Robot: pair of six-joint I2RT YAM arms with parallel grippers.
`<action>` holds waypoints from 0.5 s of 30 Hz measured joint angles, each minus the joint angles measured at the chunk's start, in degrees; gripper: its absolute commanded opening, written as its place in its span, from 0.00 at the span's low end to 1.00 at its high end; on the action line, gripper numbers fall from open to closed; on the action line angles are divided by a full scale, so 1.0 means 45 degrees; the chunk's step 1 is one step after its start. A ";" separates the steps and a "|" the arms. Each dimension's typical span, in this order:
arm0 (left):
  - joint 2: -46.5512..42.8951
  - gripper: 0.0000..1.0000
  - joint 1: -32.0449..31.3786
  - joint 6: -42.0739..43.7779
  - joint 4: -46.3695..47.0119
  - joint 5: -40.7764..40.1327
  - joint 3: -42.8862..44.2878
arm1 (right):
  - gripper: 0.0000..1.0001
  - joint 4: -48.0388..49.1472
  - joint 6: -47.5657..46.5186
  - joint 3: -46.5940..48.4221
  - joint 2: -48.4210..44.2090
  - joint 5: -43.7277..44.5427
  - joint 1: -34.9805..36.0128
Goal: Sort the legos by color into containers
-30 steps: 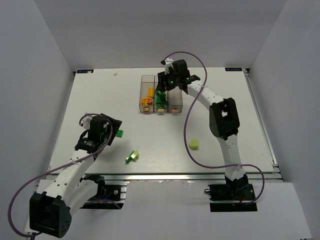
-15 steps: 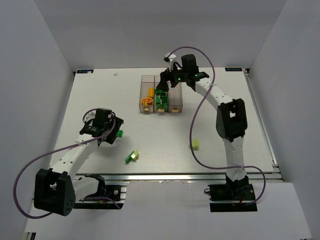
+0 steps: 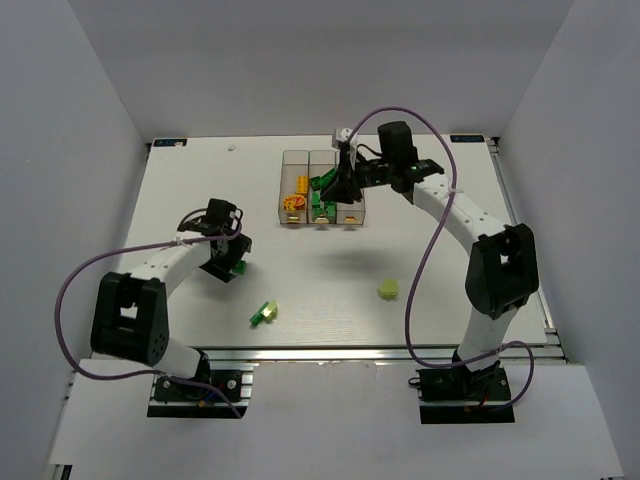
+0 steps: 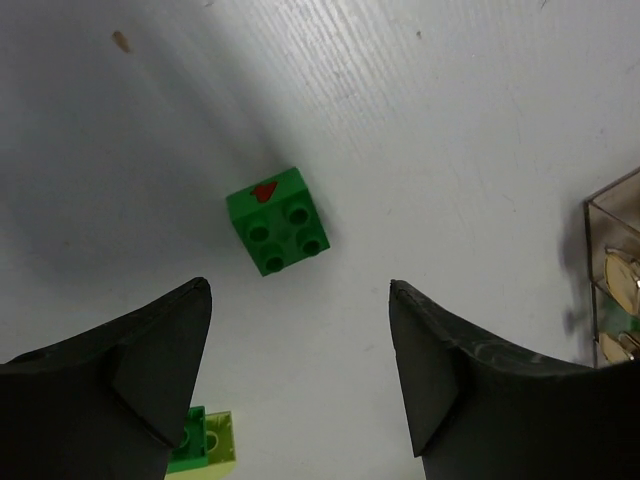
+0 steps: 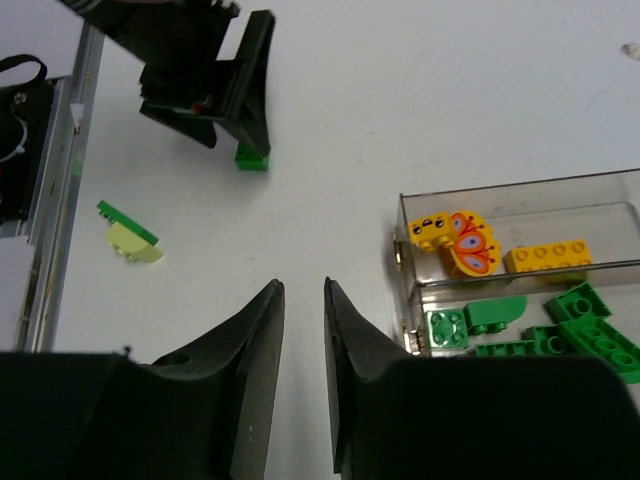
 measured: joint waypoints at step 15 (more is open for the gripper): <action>0.2613 0.67 0.0403 0.0573 -0.0194 -0.0243 0.1219 | 0.28 -0.0073 -0.0248 -0.1535 -0.0806 -0.0049 0.0034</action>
